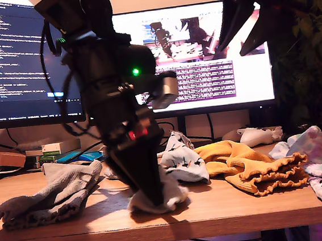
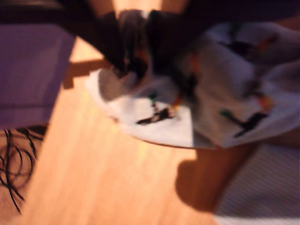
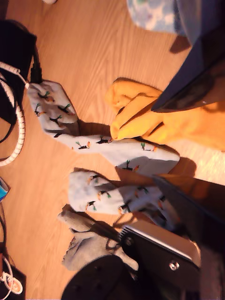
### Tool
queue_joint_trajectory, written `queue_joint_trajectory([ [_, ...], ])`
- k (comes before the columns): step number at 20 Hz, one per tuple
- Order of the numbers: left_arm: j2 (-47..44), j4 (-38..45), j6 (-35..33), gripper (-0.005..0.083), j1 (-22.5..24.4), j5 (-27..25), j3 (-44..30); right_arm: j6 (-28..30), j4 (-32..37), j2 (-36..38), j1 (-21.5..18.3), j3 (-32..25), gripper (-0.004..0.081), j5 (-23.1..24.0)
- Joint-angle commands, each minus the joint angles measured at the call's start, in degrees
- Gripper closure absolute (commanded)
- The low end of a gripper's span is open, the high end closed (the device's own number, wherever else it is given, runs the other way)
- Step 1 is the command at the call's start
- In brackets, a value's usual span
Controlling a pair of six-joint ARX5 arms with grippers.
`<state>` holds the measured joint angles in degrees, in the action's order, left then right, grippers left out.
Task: Pair up the socks based on colour and pattern, by placing them on top of one another
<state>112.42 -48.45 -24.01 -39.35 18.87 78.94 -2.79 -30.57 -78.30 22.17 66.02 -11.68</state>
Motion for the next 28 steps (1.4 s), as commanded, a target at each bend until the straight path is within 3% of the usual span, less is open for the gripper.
queue_joint_trajectory([
  [1, -3.0, 0.1, 1.6, 0.0185, 0.1, 0.6, -0.2, -0.4, 0.2, -3.8, -0.2, -0.2, 0.0399, -0.9],
  [4, -6.4, 0.3, 4.1, 0.0204, 0.1, 0.2, -0.2, -0.4, 4.2, -7.9, -0.3, -0.2, 0.04, -1.8],
  [7, -9.8, 0.6, 5.0, 0.0303, 0.2, 0.2, -0.2, -0.5, 6.3, -12.7, -1.4, 2.0, 0.0399, -5.3],
  [9, -11.7, 0.7, 7.1, 0.047, 0.3, 0.2, -0.2, -1.8, 5.7, -16.9, -2.0, 5.8, 0.0399, -6.4],
  [11, -13.1, 0.6, 7.5, 0.0738, 0.7, 0.4, -0.2, -1.9, 4.4, -20.7, -2.1, 10.9, 0.0399, -7.1],
  [12, -13.6, 0.6, 7.5, 0.08, 0.9, 0.4, -0.2, -1.9, 3.4, -23.0, -2.1, 13.8, 0.0399, -7.6],
  [20, -19.0, 6.6, 12.9, 0.0793, 4.5, -1.4, -4.1, -1.3, -5.7, -37.7, -2.1, 35.3, 0.0399, -7.7],
  [28, -29.1, 16.1, 15.1, 0.0793, 7.0, -1.3, -16.8, -1.3, -6.8, -46.9, -1.5, 43.7, 0.0396, -7.9],
])
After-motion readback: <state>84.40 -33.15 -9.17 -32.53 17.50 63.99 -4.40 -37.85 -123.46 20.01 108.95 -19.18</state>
